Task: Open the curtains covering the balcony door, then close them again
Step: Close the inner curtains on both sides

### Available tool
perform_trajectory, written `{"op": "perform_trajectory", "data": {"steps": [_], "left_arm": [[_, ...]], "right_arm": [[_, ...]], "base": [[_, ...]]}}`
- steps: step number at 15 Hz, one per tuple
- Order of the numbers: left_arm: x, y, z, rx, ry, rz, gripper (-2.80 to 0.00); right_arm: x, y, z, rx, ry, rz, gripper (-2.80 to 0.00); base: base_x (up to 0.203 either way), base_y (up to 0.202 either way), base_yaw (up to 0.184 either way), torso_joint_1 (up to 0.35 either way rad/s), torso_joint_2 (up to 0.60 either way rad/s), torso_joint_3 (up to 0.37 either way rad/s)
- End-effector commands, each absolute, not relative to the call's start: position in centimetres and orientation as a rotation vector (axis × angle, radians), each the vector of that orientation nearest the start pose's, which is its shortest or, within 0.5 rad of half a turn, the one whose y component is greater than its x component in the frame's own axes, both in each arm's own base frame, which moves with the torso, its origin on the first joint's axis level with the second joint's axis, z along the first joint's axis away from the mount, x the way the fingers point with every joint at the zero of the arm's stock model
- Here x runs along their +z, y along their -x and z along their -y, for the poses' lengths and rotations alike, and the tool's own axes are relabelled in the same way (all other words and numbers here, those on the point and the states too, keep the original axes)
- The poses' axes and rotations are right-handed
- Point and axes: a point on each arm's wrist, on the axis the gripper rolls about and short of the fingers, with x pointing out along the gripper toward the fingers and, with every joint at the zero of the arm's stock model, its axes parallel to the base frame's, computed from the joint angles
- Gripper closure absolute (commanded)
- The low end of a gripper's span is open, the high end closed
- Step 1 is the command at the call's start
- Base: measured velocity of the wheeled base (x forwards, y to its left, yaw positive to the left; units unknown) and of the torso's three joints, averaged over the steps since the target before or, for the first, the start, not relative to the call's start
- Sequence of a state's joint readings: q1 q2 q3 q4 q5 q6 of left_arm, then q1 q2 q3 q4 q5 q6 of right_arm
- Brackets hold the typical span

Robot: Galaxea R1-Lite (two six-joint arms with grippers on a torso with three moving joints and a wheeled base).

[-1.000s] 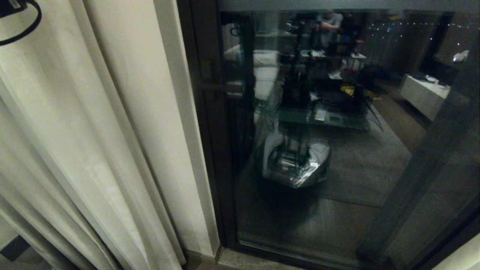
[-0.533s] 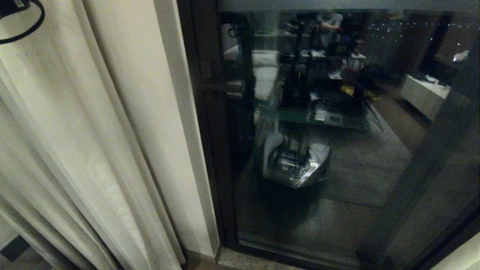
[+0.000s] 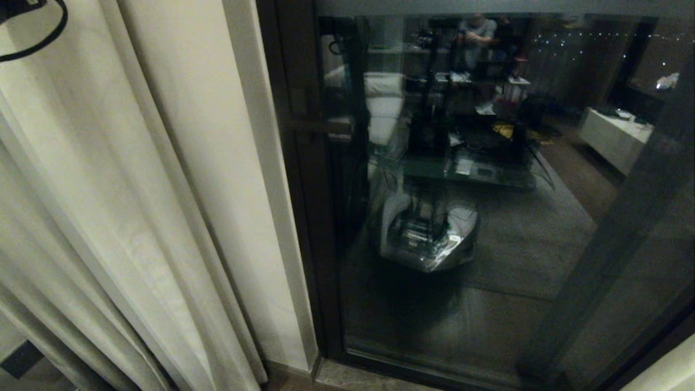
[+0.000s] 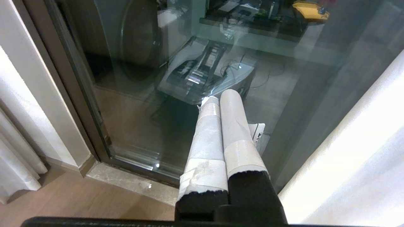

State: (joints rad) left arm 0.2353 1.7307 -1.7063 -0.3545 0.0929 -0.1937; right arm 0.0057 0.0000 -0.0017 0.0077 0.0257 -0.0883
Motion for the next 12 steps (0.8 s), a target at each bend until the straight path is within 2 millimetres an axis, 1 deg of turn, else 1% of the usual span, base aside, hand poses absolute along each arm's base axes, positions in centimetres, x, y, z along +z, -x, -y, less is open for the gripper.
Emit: {"op": "perform_trajectory", "data": {"steps": [1, 3, 6, 12], "left_arm": [[40.3, -30.8, -7.0, 0.277, 0.171, 0.371, 0.00], [40.3, -30.6, -6.0, 0.255, 0.176, 0.368, 0.00], [40.8, -29.0, -4.6, 0.216, 0.181, 0.374, 0.00], [40.4, -25.5, -1.5, 0.122, 0.176, 0.343, 0.00]], "right_arm": [[7.5, 2.3, 0.0, 0.033, 0.089, -0.006, 0.00], [7.5, 2.3, 0.0, 0.033, 0.089, -0.006, 0.00], [7.5, 2.3, 0.0, 0.033, 0.089, -0.006, 0.00], [7.5, 2.3, 0.0, 0.033, 0.089, -0.006, 0.00]], "base": [[0.000, 0.000, 0.000, 0.000, 0.00, 0.000], [0.000, 0.000, 0.000, 0.000, 0.00, 0.000], [0.000, 0.000, 0.000, 0.000, 0.00, 0.000], [0.000, 0.000, 0.000, 0.000, 0.00, 0.000]]}}
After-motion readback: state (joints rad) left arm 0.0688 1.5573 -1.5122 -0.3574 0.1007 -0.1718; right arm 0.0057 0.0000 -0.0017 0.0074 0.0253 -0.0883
